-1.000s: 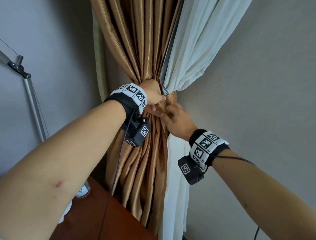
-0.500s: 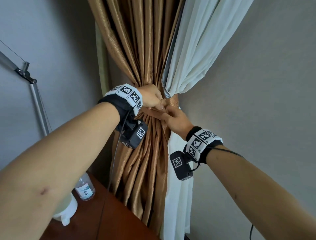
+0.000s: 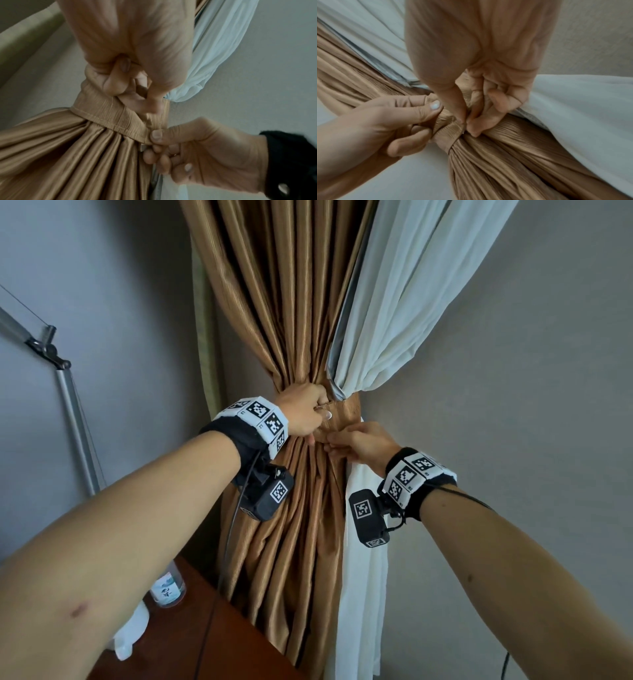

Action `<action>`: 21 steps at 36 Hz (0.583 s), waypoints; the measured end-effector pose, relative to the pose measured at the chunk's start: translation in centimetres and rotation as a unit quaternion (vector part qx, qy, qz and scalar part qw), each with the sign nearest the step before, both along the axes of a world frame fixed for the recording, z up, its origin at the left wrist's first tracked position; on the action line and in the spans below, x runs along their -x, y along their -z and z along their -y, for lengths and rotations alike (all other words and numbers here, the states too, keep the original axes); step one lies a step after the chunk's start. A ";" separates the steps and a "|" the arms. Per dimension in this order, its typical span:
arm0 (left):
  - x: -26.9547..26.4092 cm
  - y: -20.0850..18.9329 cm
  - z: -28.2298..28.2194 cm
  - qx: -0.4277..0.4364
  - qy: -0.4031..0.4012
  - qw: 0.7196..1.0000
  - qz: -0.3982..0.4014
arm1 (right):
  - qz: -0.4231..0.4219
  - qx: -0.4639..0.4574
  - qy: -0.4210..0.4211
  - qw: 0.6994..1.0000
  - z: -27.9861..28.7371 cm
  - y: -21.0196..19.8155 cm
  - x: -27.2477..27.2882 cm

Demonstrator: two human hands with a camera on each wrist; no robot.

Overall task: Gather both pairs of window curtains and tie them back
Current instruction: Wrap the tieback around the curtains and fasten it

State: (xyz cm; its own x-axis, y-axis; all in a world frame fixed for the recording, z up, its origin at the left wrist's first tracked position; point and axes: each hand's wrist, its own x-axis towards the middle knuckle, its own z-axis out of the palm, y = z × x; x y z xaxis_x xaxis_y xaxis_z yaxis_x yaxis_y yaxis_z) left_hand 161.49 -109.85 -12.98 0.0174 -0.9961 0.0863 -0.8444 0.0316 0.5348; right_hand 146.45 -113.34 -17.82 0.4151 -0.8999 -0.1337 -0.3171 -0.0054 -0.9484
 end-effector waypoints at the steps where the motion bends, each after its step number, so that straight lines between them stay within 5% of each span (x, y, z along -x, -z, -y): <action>1: -0.1 0.1 0.1 0.008 -0.001 1.000 0.011 | -0.011 0.002 0.000 1.000 0.1 -0.1 0.0; 10: -0.9 0.0 0.6 0.011 -0.018 0.993 0.117 | -0.116 0.070 -0.003 0.991 1.1 -0.2 -1.2; 14: -1.0 0.0 0.6 0.014 -0.039 0.990 0.133 | -0.262 0.218 0.047 0.939 1.5 -1.5 -0.6; 18: -1.3 -0.1 0.0 0.001 -0.033 0.995 0.092 | -0.357 0.299 0.068 0.882 1.0 -2.4 -0.5; 21: -1.7 -0.2 -0.9 -0.028 -0.017 0.999 -0.026 | -0.350 0.295 0.021 0.889 0.6 -2.5 0.0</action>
State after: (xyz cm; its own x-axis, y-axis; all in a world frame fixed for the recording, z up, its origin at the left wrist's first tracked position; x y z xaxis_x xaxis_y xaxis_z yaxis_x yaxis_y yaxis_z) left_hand 163.18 -108.97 -12.77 0.0539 -0.9981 0.0292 -0.8157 -0.0272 0.5779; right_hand 146.46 -113.96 -15.35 0.3807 -0.9115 0.1554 -0.8396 -0.4112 -0.3551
